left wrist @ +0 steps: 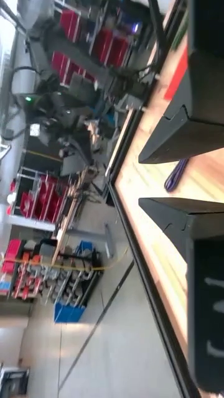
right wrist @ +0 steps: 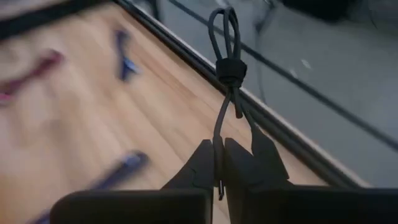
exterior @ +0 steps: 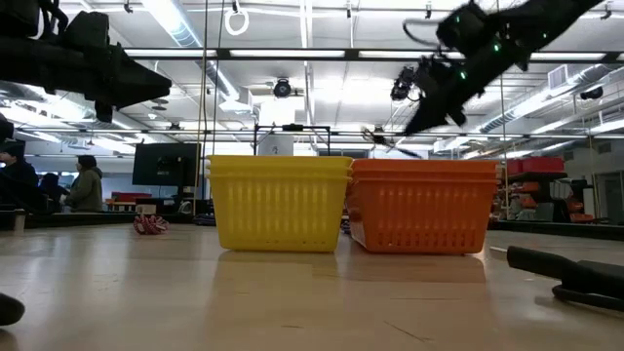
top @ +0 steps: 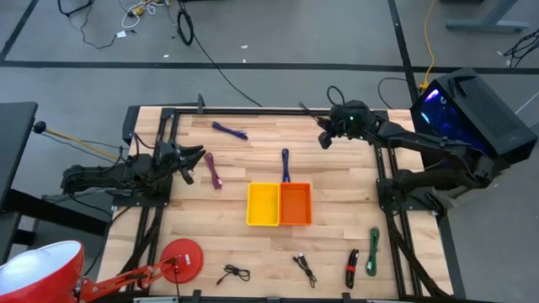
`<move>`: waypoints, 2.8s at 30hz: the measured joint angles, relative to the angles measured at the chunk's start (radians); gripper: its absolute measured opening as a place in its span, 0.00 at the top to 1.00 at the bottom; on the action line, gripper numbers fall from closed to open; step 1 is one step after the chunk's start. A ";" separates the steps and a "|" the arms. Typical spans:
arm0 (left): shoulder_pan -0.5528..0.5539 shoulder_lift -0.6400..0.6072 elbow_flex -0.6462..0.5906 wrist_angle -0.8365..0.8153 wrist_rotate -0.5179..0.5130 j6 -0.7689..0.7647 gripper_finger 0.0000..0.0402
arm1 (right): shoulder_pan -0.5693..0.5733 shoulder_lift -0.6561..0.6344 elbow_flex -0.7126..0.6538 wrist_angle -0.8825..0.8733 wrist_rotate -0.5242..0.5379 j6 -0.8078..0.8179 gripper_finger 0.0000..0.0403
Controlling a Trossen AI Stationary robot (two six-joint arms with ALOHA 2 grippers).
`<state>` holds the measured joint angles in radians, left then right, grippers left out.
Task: Pick & Place USB Port
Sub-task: Put the top black charger cable into the yellow bin
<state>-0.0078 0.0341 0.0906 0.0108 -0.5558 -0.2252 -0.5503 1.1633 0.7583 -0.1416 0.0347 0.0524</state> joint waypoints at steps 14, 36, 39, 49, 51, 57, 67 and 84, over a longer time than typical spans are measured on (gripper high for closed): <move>0.000 0.349 0.000 0.480 0.263 0.034 0.74 | 0.416 0.053 0.051 0.286 0.085 -0.027 0.97; 0.009 1.159 0.343 0.890 0.454 0.254 0.74 | 0.662 0.273 0.144 0.502 0.176 -0.148 0.97; 0.021 1.164 0.357 0.895 0.456 0.239 0.74 | 0.684 0.273 0.144 0.504 0.207 -0.176 0.97; 0.021 1.164 0.357 0.909 0.555 0.189 0.74 | 0.699 0.273 0.144 0.535 0.236 -0.200 0.97; 0.022 1.164 0.357 0.909 0.555 0.192 0.74 | 0.699 0.273 0.144 0.542 0.238 -0.200 0.97; 0.027 1.164 0.357 0.910 0.556 0.191 0.67 | 0.699 0.273 0.144 0.550 0.237 -0.195 0.97; 0.040 1.164 0.357 0.929 0.554 0.160 0.51 | 0.699 0.273 0.144 0.552 0.237 -0.185 0.98; 0.037 1.220 0.406 0.983 0.554 0.160 0.51 | 0.699 0.347 0.142 0.639 0.235 -0.188 0.98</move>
<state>0.0288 1.2539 0.4962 0.9940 -0.0018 -0.0655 0.1482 1.5105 0.9005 0.4977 0.2699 -0.1353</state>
